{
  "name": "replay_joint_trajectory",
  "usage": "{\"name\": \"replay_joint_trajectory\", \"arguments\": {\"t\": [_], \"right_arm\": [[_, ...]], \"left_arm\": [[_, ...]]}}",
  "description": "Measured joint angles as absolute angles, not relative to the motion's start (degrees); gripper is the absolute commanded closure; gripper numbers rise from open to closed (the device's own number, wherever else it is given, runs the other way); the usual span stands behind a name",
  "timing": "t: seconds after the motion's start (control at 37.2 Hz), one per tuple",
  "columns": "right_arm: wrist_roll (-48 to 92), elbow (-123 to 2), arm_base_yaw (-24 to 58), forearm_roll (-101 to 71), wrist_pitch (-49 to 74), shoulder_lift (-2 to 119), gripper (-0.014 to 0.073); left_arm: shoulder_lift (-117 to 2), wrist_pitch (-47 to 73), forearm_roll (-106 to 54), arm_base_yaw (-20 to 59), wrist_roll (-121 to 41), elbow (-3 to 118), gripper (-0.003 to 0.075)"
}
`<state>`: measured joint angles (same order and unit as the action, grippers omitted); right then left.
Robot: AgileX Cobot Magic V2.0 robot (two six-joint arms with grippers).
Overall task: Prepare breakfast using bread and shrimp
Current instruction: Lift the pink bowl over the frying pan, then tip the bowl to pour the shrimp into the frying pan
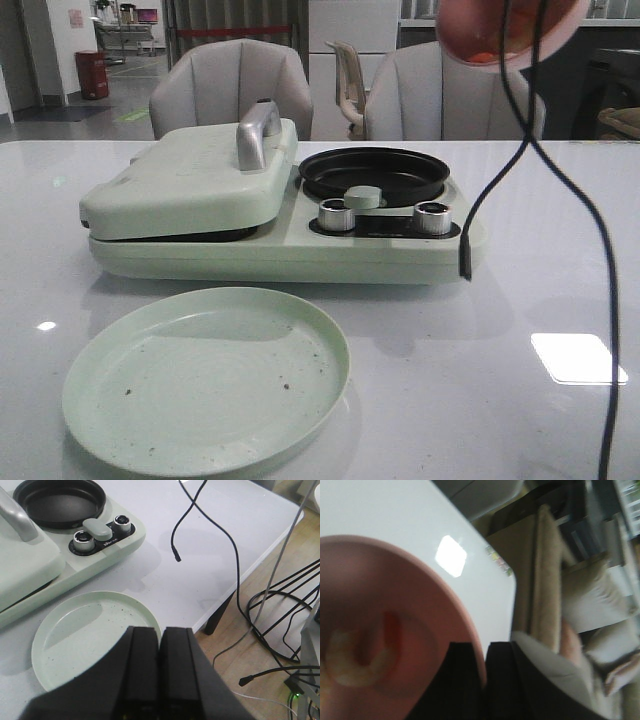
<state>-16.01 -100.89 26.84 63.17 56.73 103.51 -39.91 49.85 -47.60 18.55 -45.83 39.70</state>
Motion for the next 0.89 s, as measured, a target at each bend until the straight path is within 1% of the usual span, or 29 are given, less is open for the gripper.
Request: {"name": "replay_joint_trajectory", "arguments": {"t": [0.03,0.13,0.35,0.65,0.89], "right_arm": [[-18.42,-101.29,28.60,68.16,57.33,104.95,0.0550],[-22.90,-101.68,31.84,78.97,57.72,107.77,0.0550],[-28.19,-101.79,35.25,93.51,57.86,113.67,0.0550],[-29.32,-107.49,36.82,96.76,59.50,120.20,0.0550],[-27.35,-112.78,36.86,97.21,62.59,121.23,0.0550]], "left_arm": [[-39.91,49.85,-47.60,18.55,-45.83,39.70,0.0621],[-39.91,49.85,-47.60,18.55,-45.83,39.70,0.0621],[-39.91,49.85,-47.60,18.55,-45.83,39.70,0.0621],[-39.91,49.85,-47.60,18.55,-45.83,39.70,0.0621],[-39.91,49.85,-47.60,18.55,-45.83,39.70,0.0621]]}}
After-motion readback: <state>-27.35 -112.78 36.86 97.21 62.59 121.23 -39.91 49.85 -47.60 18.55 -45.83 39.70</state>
